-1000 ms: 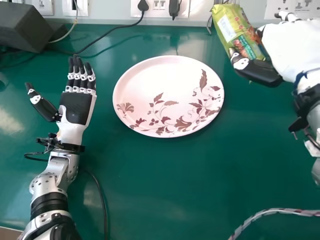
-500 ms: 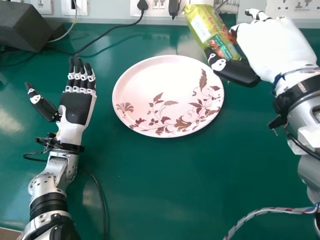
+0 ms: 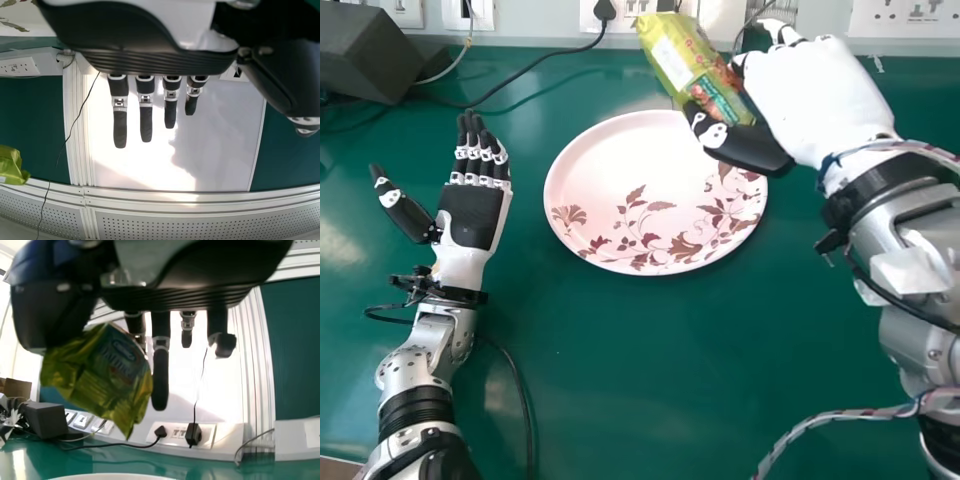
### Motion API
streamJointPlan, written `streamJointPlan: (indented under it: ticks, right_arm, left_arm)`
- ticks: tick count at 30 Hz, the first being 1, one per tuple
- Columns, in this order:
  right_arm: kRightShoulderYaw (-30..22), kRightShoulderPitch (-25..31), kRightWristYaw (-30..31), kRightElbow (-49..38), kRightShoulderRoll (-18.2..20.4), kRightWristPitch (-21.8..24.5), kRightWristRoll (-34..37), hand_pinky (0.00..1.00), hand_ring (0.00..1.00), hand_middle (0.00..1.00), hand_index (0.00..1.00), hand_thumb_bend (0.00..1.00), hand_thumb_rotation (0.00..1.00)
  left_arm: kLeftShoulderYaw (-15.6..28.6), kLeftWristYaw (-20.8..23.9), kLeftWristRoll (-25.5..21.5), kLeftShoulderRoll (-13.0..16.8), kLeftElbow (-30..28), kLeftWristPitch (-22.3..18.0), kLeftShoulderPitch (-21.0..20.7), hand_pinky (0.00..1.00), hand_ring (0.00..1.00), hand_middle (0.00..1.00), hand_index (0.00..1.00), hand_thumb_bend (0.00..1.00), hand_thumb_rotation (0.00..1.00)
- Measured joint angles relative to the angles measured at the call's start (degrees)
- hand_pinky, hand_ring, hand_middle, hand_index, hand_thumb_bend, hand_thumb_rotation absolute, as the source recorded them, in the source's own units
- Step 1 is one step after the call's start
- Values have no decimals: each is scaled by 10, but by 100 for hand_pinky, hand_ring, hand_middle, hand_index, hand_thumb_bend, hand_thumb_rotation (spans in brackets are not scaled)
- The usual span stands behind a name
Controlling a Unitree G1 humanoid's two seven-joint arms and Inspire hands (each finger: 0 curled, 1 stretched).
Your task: Pick up biscuit and place it in the plate
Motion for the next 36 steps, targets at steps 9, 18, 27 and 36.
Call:
streamJointPlan:
  ticks: [9, 18, 27, 36]
  right_arm:
    - [32, -18, -11, 29, 19, 0, -10, 1, 14, 28, 53, 52, 45]
    - [54, -18, -35, 56, 21, -17, -13, 0, 13, 27, 52, 53, 42]
    - [67, -19, -48, 80, 26, -30, -1, 0, 13, 27, 52, 53, 43]
    - [69, -19, -69, 115, 32, -42, 46, 0, 12, 26, 51, 54, 45]
  left_arm:
    - [0, -4, 0, 1, 5, -3, -3, 70, 80, 94, 100, 100, 92]
    - [0, -3, 0, 1, 4, -2, -2, 71, 79, 96, 100, 100, 96]
    - [0, -8, 0, 1, 5, -2, -2, 73, 79, 96, 100, 100, 98]
    - [0, -9, 0, 0, -1, 0, 0, 73, 82, 97, 100, 100, 94]
